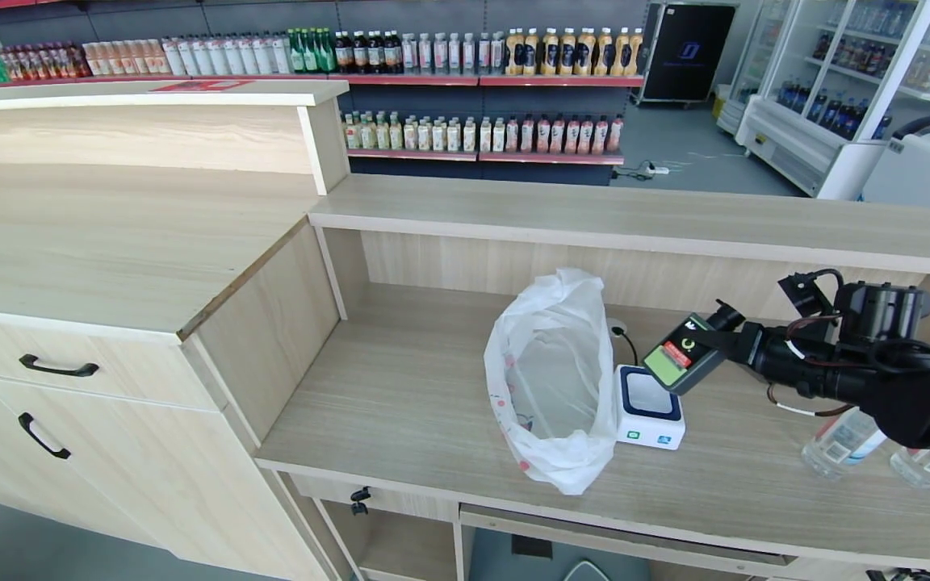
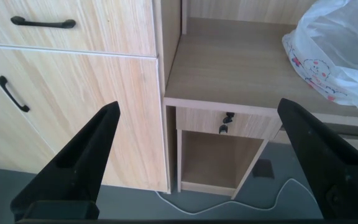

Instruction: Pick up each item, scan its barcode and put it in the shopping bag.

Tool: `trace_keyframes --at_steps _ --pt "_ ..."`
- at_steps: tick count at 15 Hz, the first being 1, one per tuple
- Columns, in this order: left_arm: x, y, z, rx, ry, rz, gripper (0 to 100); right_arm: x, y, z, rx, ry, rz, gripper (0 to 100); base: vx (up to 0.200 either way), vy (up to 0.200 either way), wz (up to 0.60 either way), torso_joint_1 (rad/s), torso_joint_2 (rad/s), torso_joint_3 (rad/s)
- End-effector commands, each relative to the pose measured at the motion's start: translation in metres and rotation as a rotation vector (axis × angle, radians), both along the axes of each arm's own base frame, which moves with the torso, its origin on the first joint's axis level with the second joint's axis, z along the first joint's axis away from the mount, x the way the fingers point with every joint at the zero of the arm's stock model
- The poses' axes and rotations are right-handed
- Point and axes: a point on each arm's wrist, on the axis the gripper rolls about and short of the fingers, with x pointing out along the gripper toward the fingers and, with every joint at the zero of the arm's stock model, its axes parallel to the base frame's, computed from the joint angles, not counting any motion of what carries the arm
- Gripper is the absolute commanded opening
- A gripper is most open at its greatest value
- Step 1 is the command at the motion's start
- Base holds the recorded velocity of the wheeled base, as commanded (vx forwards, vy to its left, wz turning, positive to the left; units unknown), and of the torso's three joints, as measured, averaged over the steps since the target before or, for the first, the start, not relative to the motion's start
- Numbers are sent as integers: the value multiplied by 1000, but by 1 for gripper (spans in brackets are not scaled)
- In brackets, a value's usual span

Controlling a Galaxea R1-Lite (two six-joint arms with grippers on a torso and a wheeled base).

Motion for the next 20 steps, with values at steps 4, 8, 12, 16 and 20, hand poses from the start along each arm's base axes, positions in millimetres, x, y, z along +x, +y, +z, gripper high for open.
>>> trace_keyframes --at_steps 4,8,12,16,20 --pt "0 0 0 0 1 0 100 -3 0 0 -16 -10 23 0 0 0 0 0 0 0" --pt "0 0 0 0 1 0 100 -12 0 25 -61 -93 29 0 0 0 0 0 0 0" --pt "0 0 0 0 1 0 100 -125 -11 85 -548 -448 -84 0 0 0 0 0 0 0" --pt "0 0 0 0 1 0 100 -162 -43 91 -890 -434 -271 0 0 0 0 0 0 0" --pt "0 0 0 0 1 0 100 -156 -39 91 -872 -372 -365 0 0 0 600 1 0 5"
